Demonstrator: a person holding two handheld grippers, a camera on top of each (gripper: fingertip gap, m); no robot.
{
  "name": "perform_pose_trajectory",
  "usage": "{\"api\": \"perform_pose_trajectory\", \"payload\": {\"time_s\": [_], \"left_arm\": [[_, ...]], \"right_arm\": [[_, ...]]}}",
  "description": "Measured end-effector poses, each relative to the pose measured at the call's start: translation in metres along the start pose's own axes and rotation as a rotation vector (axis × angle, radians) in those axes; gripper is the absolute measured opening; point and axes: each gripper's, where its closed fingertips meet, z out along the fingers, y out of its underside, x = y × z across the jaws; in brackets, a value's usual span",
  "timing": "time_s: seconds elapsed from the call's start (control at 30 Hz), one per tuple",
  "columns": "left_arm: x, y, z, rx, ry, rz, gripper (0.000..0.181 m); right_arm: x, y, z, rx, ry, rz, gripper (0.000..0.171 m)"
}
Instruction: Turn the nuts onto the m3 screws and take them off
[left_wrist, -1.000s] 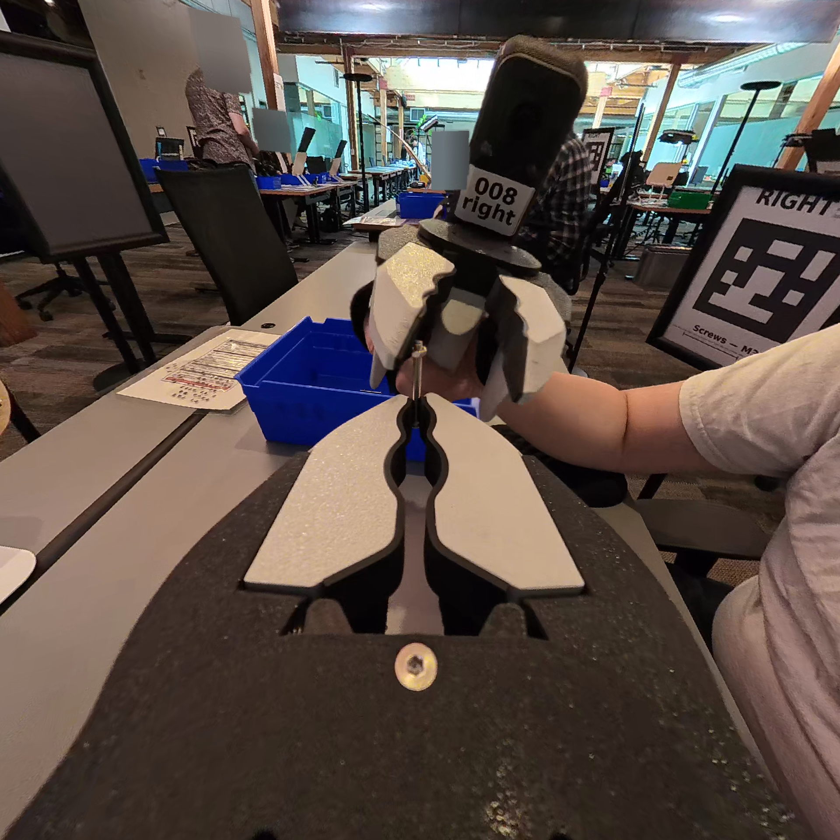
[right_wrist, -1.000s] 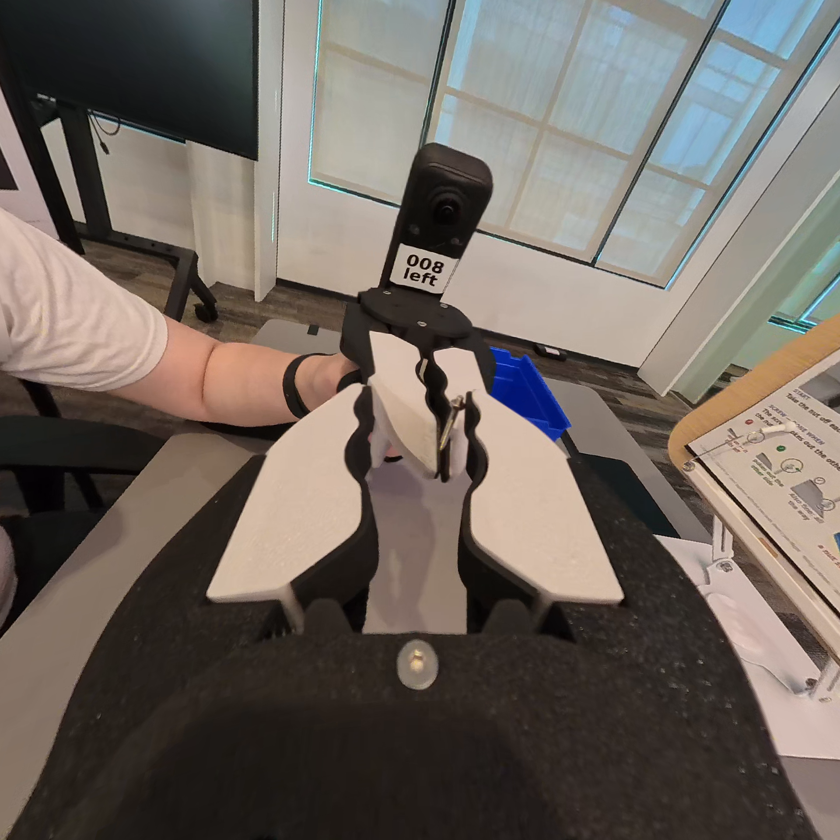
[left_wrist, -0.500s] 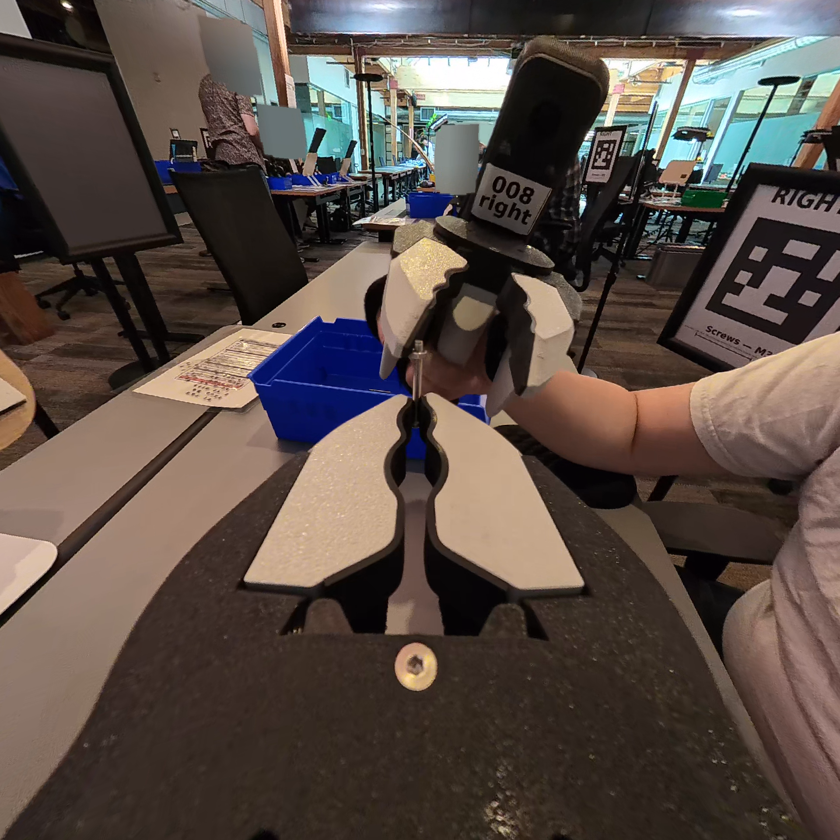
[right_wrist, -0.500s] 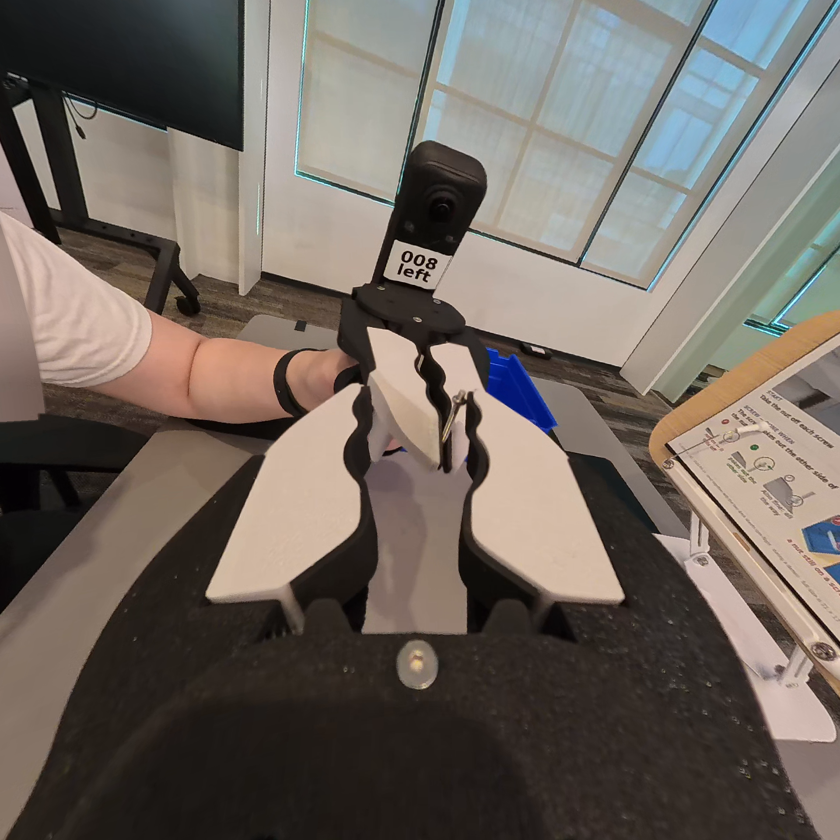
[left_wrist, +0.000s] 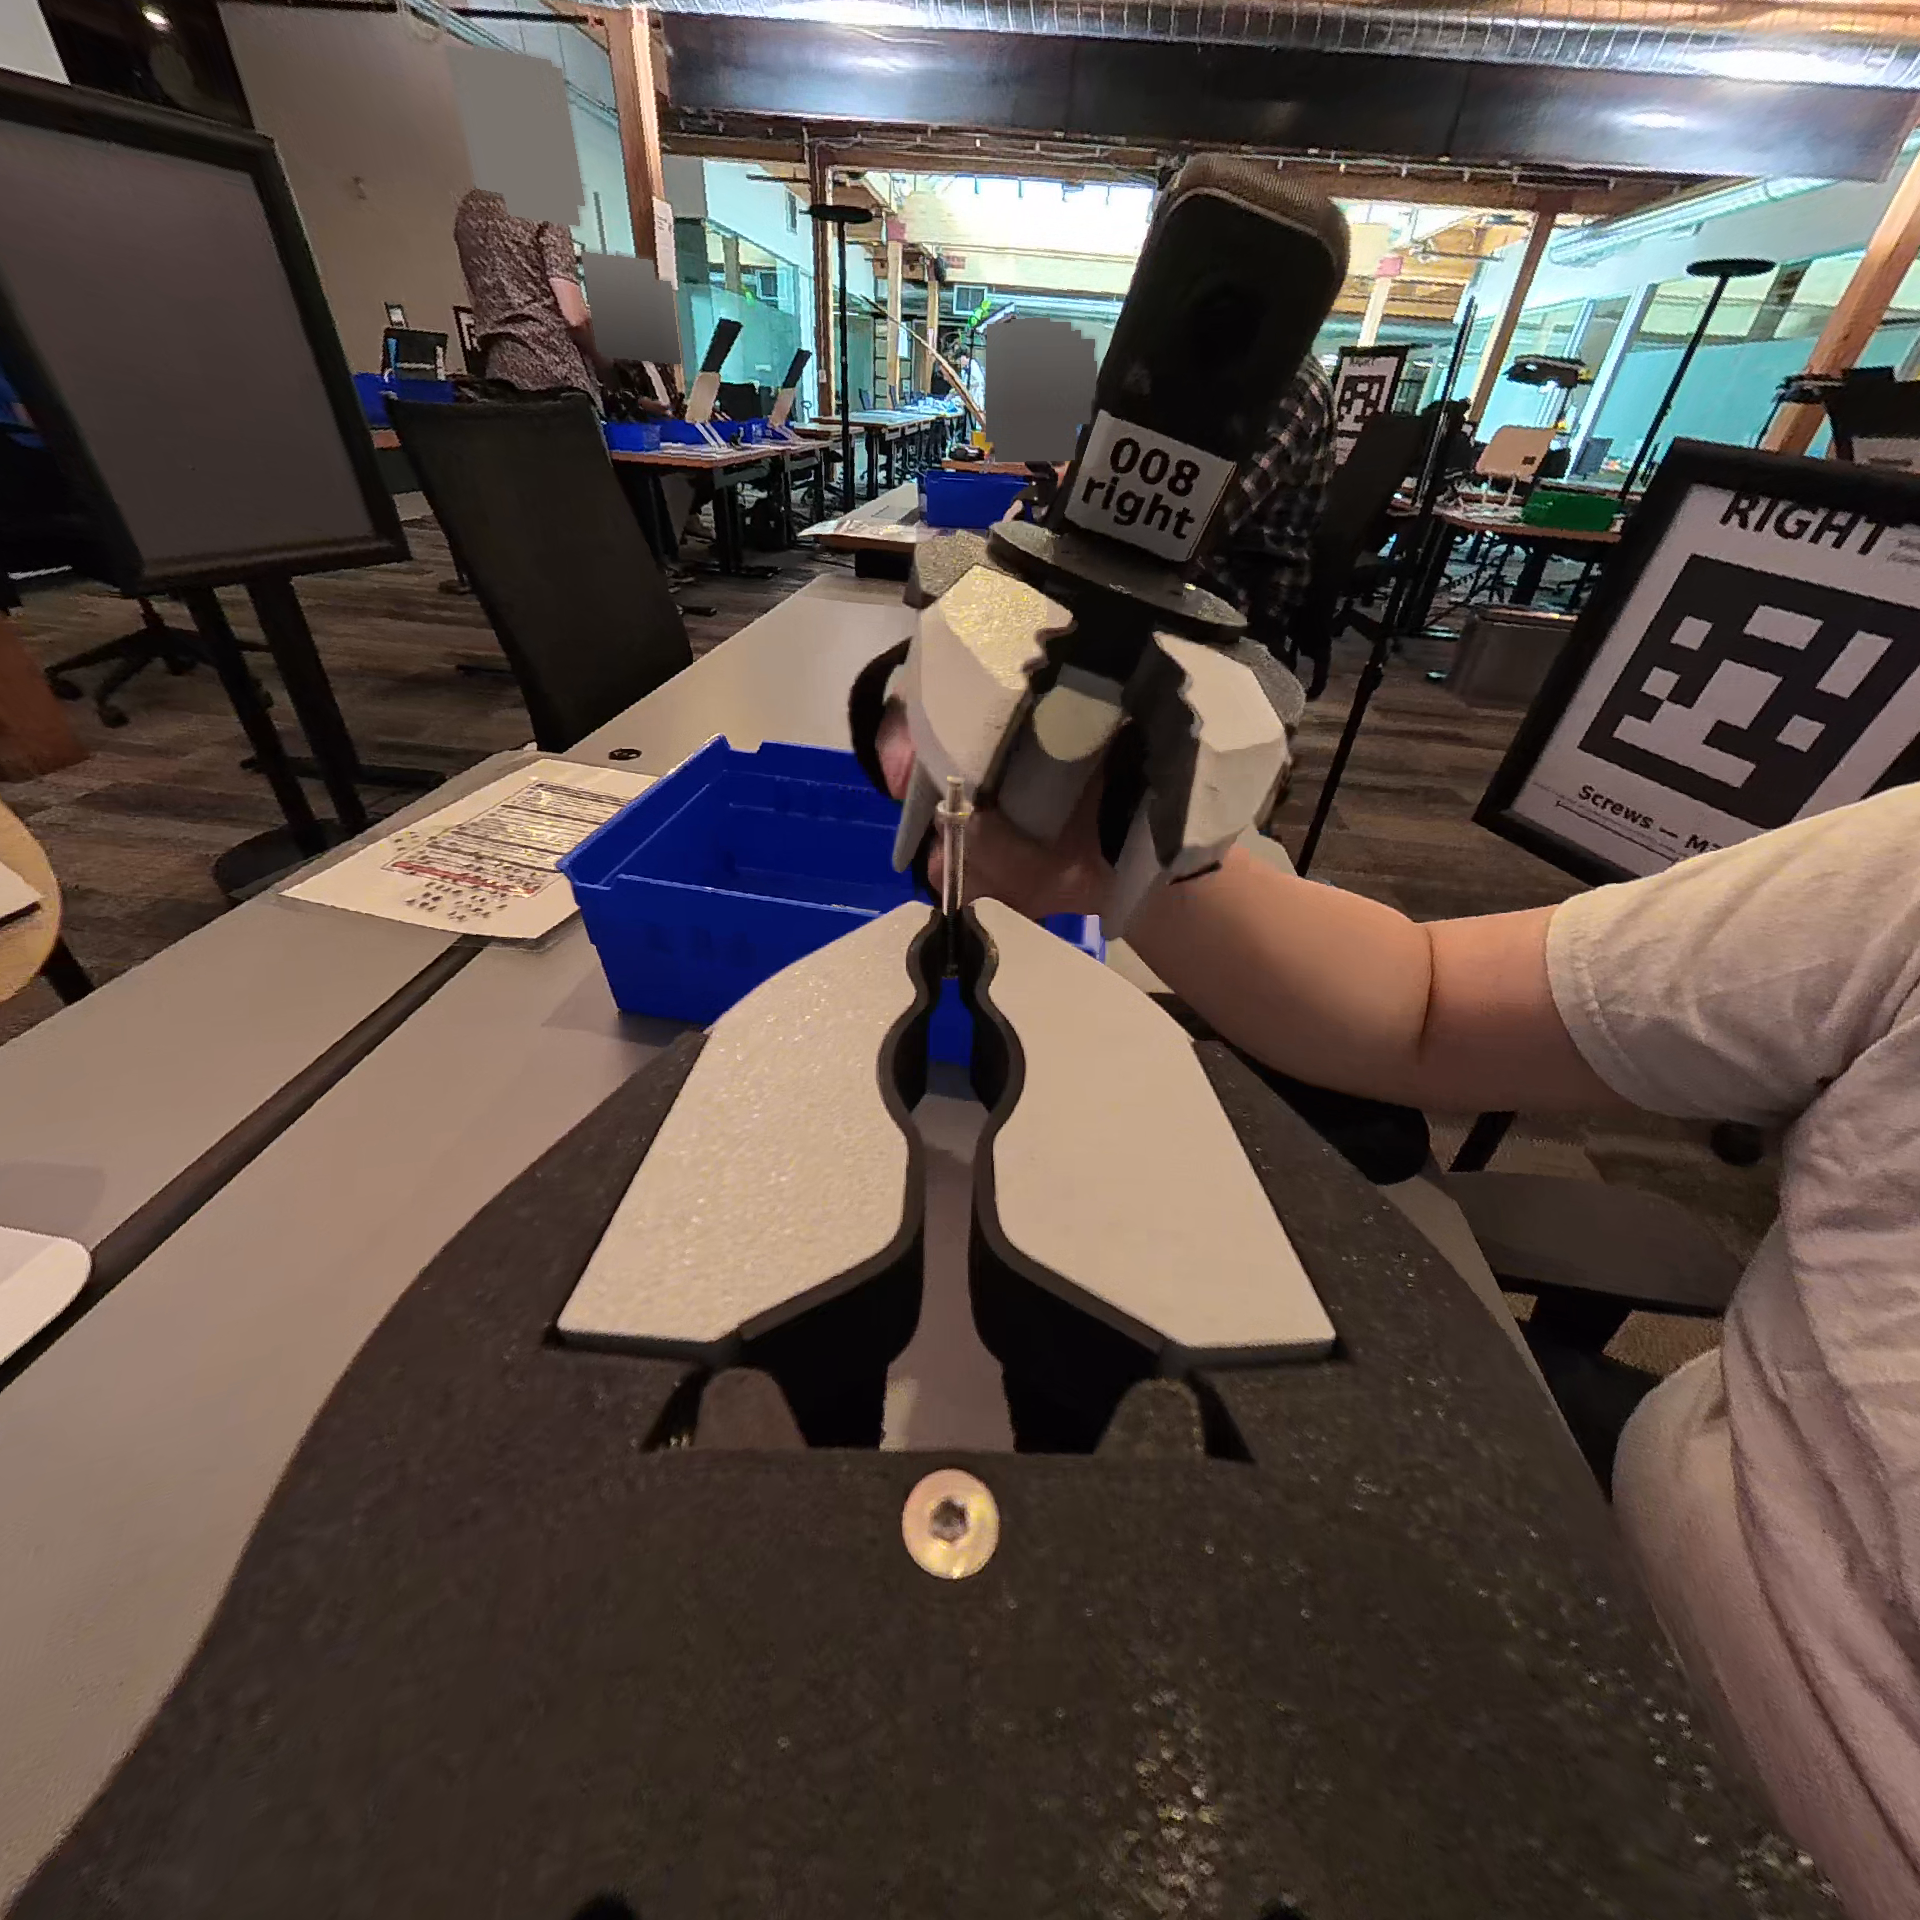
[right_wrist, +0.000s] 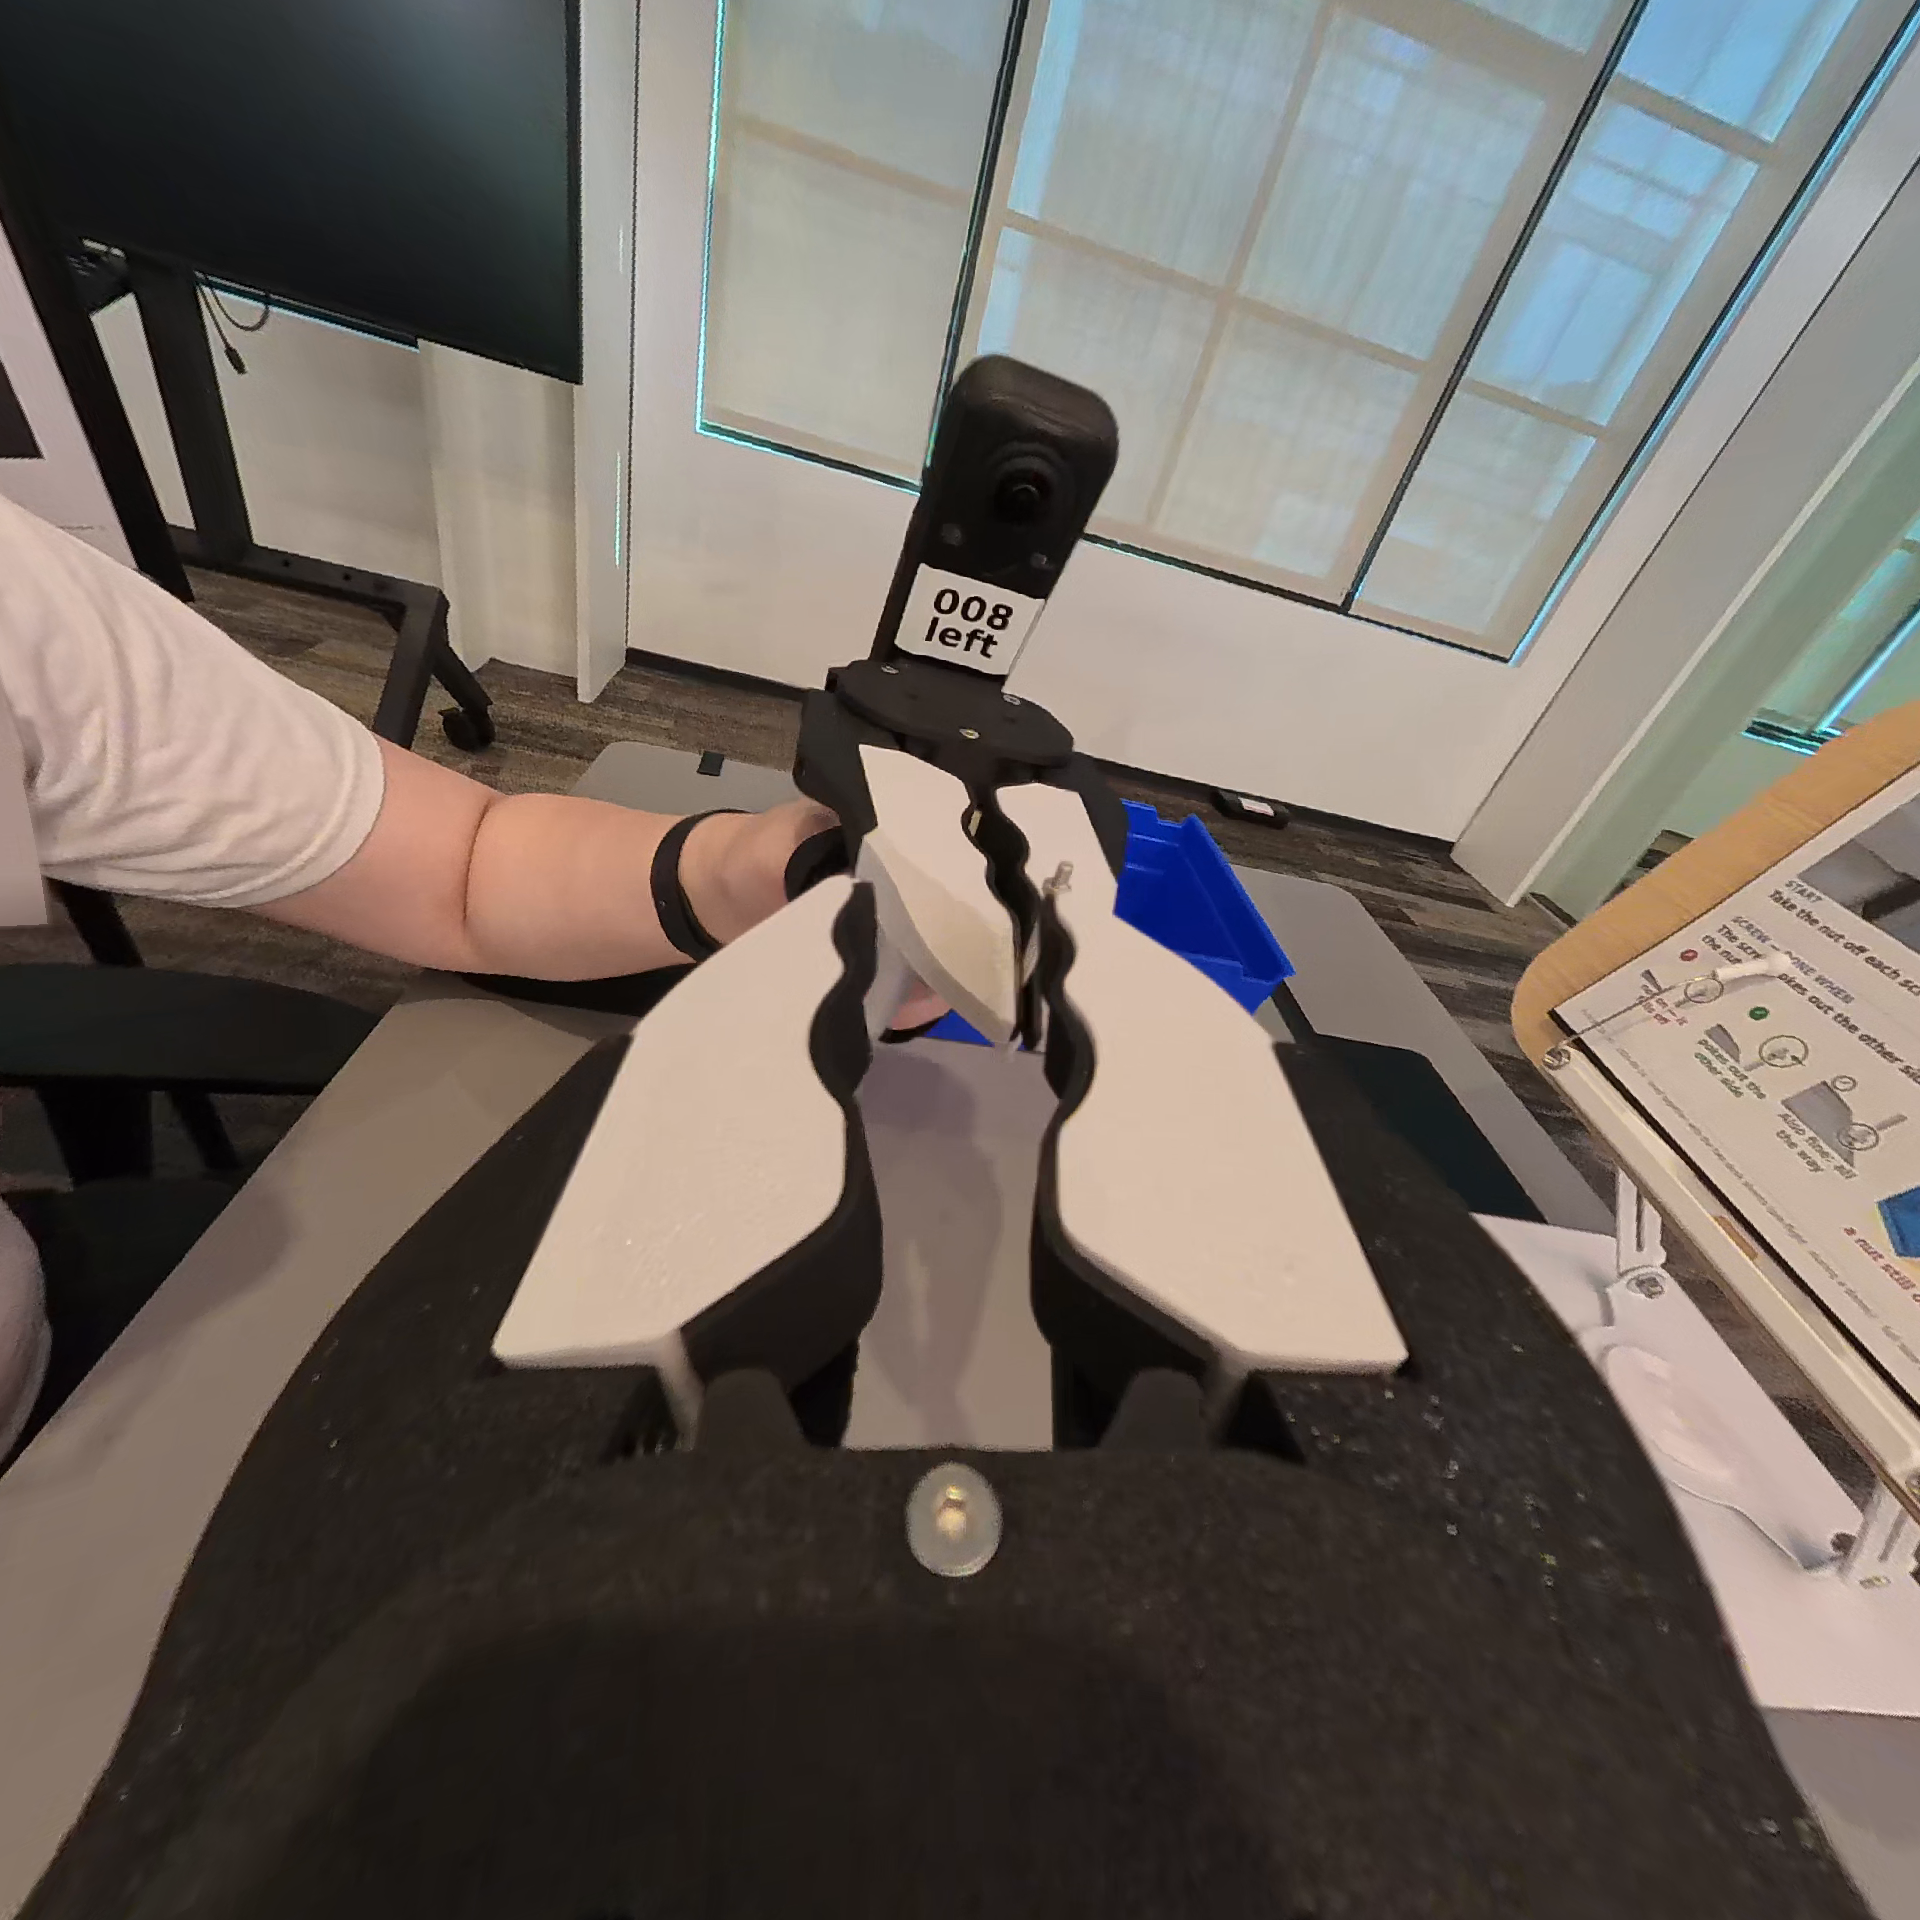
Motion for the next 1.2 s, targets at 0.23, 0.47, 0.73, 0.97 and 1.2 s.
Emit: {"api": "perform_pose_trajectory", "payload": {"time_s": [0.23, 0.47, 0.73, 0.97, 1.2], "left_arm": [[0.007, 0.005, 0.006, -0.021, 0.028, 0.005, 0.002], [-0.002, 0.000, -0.001, 0.002, -0.006, -0.008, 0.001], [0.004, 0.007, 0.006, -0.029, 0.006, 0.013, 0.002], [0.001, -0.001, -0.001, 0.003, 0.006, -0.008, 0.002], [0.004, 0.004, 0.005, -0.018, 0.003, 0.017, 0.002]], "right_arm": [[0.005, 0.003, 0.005, 0.013, 0.023, 0.042, 0.040], [0.001, -0.002, -0.002, 0.017, -0.008, 0.032, 0.030], [-0.003, 0.005, 0.009, 0.005, -0.020, 0.038, 0.040], [0.006, -0.005, -0.004, 0.038, 0.022, 0.039, 0.035], [-0.004, 0.005, 0.009, -0.012, -0.004, 0.005, 0.042]]}}
